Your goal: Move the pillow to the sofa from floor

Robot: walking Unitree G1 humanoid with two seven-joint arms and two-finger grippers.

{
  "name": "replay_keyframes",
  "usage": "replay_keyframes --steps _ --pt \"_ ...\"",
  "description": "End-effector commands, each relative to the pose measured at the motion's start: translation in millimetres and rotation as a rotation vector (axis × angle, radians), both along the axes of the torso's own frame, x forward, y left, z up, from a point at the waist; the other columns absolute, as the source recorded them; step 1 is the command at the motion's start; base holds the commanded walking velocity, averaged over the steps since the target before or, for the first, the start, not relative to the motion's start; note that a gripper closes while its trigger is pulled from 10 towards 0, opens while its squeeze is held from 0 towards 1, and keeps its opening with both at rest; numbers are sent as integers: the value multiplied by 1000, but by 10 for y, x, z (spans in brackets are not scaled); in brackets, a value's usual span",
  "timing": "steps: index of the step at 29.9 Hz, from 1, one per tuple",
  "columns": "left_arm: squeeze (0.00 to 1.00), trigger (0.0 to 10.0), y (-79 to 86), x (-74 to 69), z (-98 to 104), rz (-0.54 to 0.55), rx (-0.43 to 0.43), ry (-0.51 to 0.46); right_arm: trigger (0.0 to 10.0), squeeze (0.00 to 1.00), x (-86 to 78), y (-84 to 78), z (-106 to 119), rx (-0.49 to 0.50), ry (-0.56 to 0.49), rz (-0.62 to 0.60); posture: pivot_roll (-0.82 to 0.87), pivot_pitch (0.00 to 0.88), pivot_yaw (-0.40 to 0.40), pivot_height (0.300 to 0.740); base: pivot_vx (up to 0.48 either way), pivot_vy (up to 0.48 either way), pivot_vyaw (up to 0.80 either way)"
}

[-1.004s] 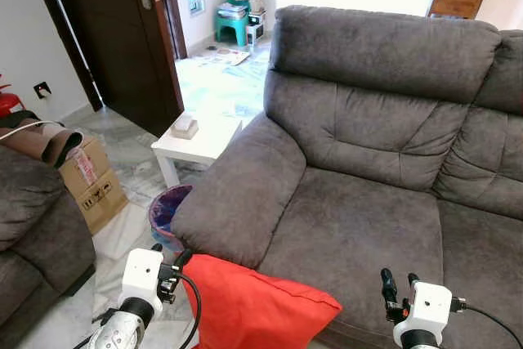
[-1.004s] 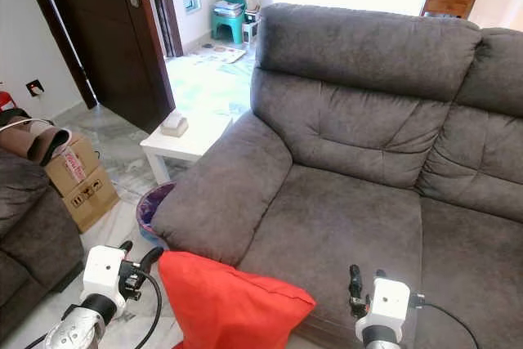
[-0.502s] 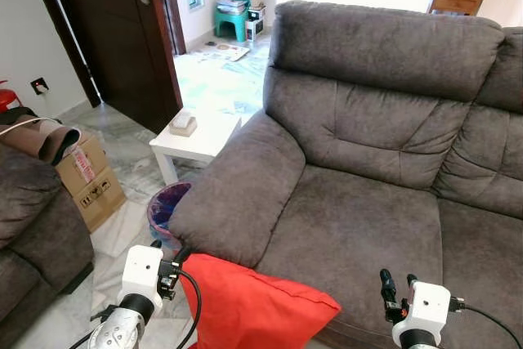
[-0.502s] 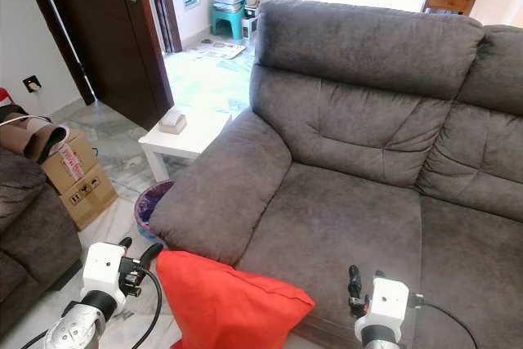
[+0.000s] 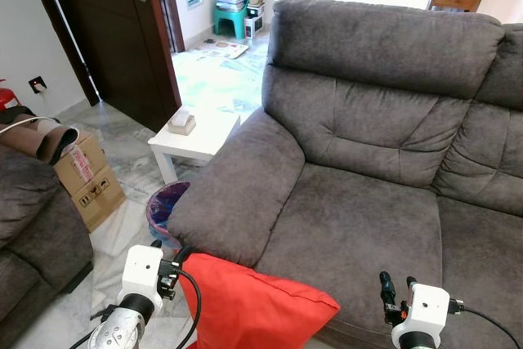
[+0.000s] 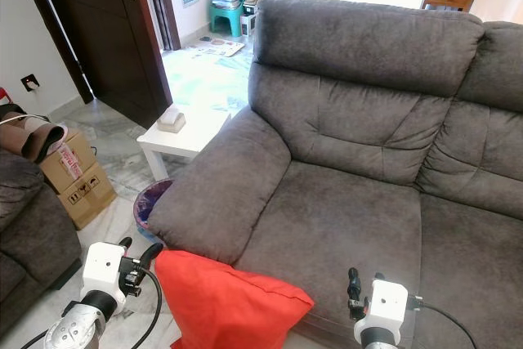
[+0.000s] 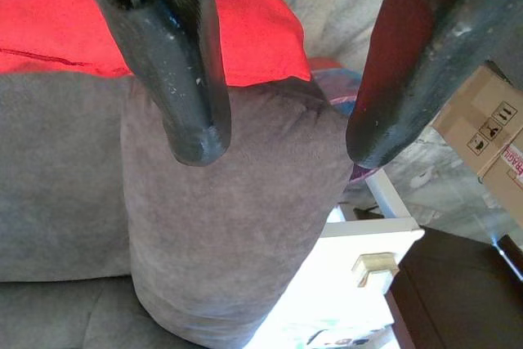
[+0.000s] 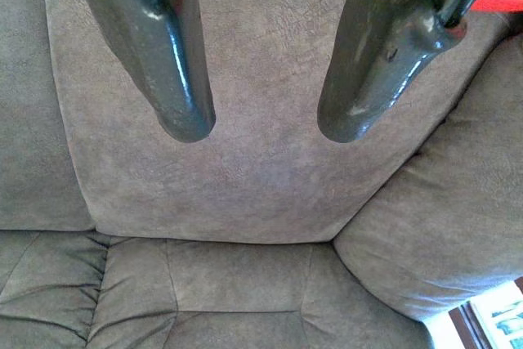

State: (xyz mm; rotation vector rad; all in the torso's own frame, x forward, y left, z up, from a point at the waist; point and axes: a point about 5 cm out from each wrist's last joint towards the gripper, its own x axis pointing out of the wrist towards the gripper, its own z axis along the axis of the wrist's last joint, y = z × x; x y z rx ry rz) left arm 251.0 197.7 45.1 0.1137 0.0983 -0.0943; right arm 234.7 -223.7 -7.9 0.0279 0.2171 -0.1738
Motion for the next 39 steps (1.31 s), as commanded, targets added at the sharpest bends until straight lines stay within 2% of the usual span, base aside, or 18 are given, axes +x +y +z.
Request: replay_keyframes --steps 1,13,39 --pt "0 10000 32 24 35 5 6 -10 10000 0 -37 41 -55 9 31 5 -10 56 44 740 311 0 0" --pt "0 10000 46 58 70 5 11 -23 10000 0 -32 68 -60 14 33 6 -10 58 46 740 321 0 0" --pt "0 10000 33 6 73 -10 15 -27 10000 0 -2 106 -50 23 28 30 6 58 49 740 0 0 0"
